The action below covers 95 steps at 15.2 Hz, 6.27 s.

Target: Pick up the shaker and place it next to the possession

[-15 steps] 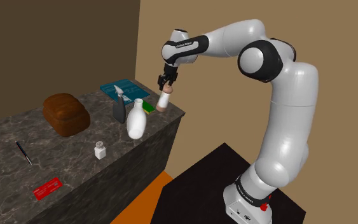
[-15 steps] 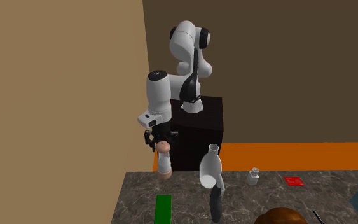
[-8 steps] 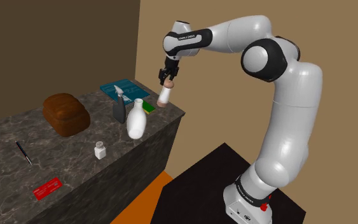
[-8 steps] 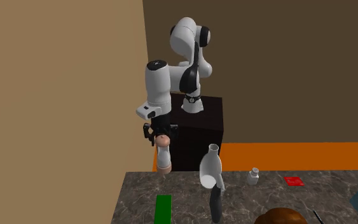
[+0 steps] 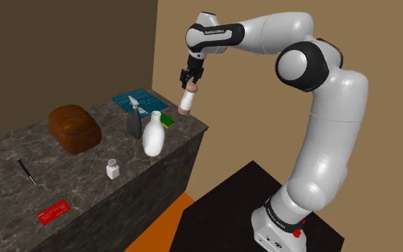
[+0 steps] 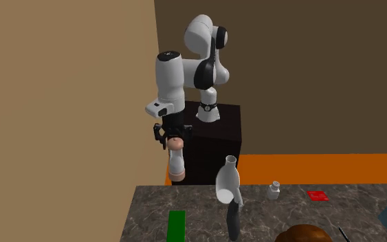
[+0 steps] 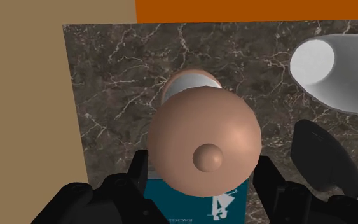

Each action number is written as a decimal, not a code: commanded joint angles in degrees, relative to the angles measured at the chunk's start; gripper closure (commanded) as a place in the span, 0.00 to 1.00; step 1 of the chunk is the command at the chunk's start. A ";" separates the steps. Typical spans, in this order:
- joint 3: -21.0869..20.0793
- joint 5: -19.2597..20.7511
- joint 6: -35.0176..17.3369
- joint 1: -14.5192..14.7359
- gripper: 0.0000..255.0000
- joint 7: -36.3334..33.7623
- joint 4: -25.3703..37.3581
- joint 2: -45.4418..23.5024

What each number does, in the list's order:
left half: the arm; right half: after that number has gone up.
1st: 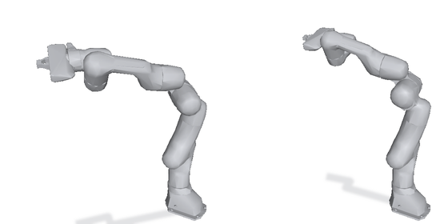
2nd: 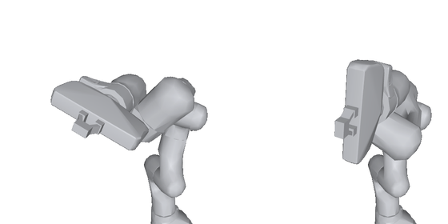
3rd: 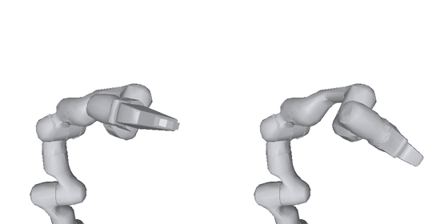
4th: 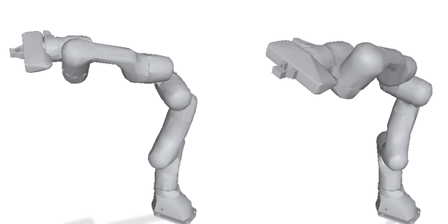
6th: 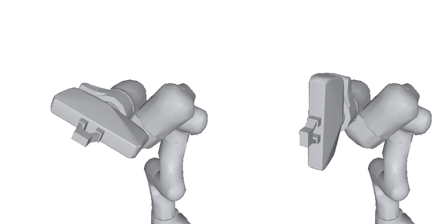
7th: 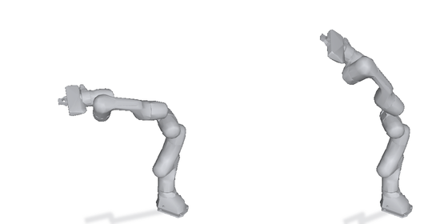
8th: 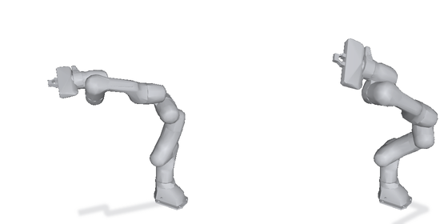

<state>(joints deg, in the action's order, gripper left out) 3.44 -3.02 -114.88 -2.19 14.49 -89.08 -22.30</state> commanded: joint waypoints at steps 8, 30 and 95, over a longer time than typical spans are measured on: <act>0.05 0.15 6.52 -0.02 1.00 -0.28 5.70 0.81; -4.17 2.74 4.06 10.38 1.00 -15.30 2.68 1.68; -8.73 9.15 9.14 36.96 0.00 -45.35 45.92 -36.87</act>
<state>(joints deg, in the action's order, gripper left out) -5.29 6.13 -105.76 34.77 -30.86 -43.17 -59.17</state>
